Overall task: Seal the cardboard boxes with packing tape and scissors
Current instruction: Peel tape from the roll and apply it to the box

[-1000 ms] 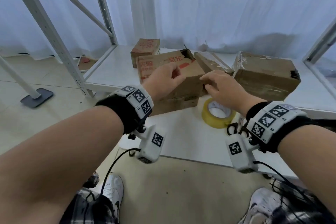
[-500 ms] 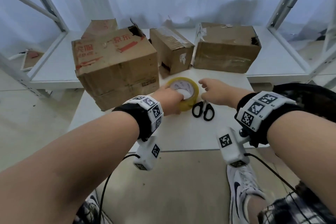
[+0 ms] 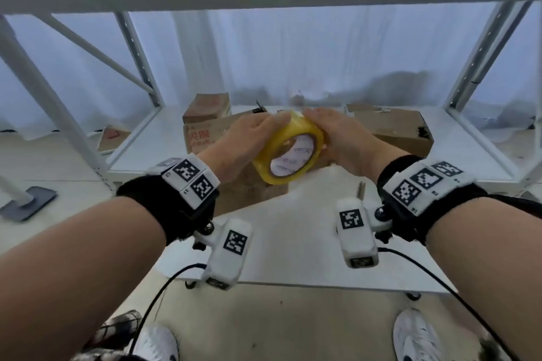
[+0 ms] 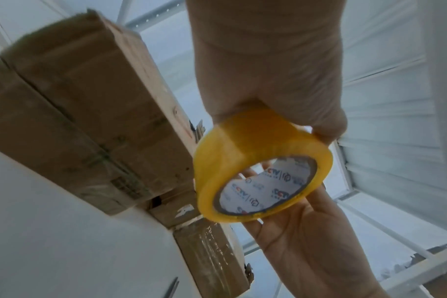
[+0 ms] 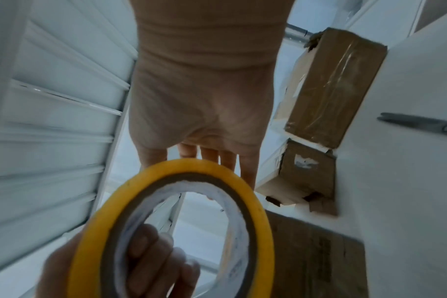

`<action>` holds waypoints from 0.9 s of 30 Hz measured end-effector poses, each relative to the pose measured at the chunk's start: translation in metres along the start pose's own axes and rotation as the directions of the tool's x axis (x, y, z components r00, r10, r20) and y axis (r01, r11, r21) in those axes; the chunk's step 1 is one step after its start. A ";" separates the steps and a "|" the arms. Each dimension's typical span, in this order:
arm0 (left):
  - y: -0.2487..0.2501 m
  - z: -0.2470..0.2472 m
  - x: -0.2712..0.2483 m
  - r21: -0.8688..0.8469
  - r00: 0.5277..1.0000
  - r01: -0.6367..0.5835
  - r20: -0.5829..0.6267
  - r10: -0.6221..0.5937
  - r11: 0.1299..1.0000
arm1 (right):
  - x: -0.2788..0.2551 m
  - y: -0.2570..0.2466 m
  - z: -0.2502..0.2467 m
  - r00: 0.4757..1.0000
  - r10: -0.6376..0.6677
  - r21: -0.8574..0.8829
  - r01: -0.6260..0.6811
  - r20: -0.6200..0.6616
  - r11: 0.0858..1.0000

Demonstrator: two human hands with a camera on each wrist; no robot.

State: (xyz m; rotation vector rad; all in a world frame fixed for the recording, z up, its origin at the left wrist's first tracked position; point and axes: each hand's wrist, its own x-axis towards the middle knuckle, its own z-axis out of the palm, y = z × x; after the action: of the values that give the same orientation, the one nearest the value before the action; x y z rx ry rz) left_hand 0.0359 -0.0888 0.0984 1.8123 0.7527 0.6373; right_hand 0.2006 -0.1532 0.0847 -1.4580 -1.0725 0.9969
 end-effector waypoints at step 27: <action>-0.010 -0.036 -0.001 -0.130 0.992 0.071 -0.095 -0.083 0.989 | -0.009 -0.010 0.040 0.988 -0.087 0.160 0.065 0.132 0.985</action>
State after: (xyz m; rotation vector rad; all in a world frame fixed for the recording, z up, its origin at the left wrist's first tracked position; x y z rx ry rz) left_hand 0.0070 -0.0649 0.1013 1.6377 0.8274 0.7132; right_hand 0.1585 -0.1508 0.0892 -1.2281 -1.1154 1.1142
